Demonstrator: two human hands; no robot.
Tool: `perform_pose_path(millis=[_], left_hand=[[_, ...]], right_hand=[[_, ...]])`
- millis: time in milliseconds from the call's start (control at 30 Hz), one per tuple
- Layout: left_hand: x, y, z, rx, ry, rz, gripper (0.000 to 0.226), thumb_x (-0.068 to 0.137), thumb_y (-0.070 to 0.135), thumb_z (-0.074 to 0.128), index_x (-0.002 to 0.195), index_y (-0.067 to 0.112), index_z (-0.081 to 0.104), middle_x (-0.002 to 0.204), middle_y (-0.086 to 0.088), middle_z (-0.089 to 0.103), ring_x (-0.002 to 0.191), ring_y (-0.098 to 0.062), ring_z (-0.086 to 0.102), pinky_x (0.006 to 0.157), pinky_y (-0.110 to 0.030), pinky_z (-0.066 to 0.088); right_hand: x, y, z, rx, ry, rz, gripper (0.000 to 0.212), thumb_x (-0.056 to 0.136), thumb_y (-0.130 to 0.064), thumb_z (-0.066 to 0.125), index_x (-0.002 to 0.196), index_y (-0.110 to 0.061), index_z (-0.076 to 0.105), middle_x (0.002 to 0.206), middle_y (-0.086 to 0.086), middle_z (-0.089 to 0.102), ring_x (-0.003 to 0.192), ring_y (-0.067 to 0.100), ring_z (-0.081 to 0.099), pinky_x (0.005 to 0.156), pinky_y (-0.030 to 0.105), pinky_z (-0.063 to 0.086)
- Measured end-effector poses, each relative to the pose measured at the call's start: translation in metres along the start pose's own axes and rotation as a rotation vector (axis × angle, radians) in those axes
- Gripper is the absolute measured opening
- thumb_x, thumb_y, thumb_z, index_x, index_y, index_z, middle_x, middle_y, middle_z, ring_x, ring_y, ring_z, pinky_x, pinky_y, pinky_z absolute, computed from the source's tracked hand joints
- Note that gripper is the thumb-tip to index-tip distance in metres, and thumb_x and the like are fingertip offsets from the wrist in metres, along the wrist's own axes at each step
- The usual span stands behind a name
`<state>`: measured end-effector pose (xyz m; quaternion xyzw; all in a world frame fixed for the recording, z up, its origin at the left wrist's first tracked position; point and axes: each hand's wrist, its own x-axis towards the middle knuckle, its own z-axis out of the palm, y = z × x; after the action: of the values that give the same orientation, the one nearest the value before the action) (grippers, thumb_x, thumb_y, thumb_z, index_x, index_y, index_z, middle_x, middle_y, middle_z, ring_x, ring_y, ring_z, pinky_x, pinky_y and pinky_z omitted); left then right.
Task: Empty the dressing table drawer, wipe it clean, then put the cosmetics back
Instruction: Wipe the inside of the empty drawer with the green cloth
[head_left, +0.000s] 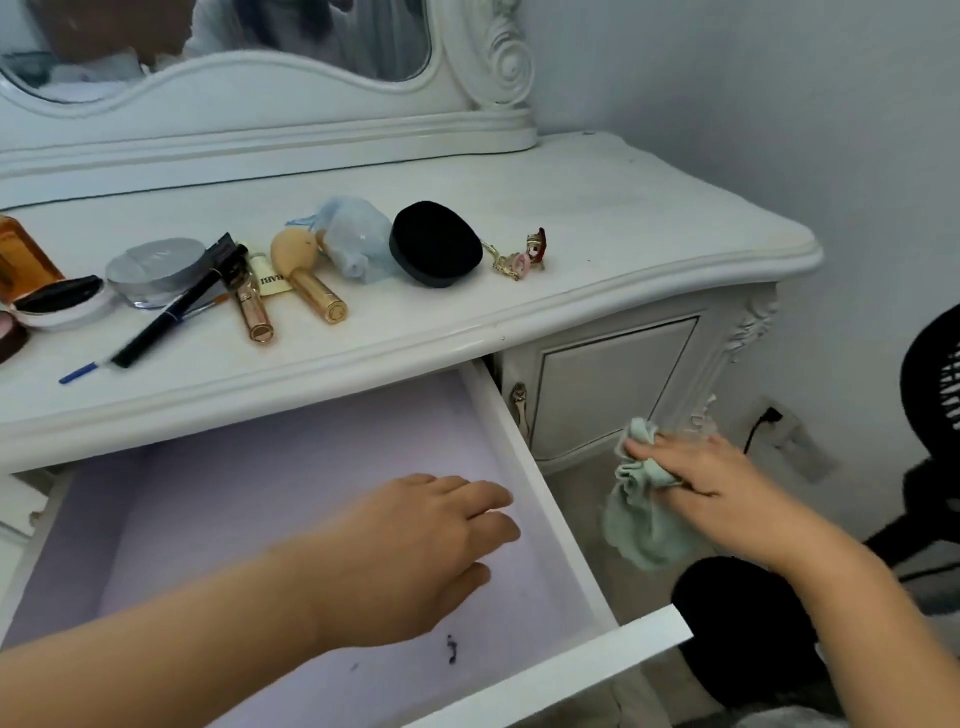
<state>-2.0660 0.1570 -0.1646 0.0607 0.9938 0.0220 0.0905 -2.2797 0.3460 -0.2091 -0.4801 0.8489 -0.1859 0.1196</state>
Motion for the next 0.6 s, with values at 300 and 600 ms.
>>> perform_pose_path(millis=[300, 600], left_hand=[[0.002, 0.003, 0.005, 0.005, -0.043, 0.001, 0.044, 0.099, 0.036, 0.030, 0.142, 0.032, 0.024, 0.154, 0.010, 0.016, 0.137, -0.012, 0.025, 0.111, -0.026, 0.019], [-0.021, -0.008, 0.013, -0.033, 0.033, -0.057, 0.043, 0.097, 0.038, 0.035, 0.139, 0.029, 0.032, 0.152, 0.007, 0.025, 0.132, -0.016, 0.035, 0.107, -0.031, 0.028]], right_hand=[[-0.011, 0.006, 0.018, 0.121, 0.180, 0.022, 0.052, 0.073, -0.003, 0.050, 0.120, -0.021, 0.063, 0.118, -0.009, 0.063, 0.114, 0.019, 0.059, 0.096, 0.033, 0.045], [-0.009, -0.062, -0.029, 0.491, 0.234, -0.196, 0.046, 0.079, -0.003, 0.068, 0.090, -0.047, 0.069, 0.091, -0.040, 0.065, 0.096, -0.017, 0.059, 0.078, 0.001, 0.042]])
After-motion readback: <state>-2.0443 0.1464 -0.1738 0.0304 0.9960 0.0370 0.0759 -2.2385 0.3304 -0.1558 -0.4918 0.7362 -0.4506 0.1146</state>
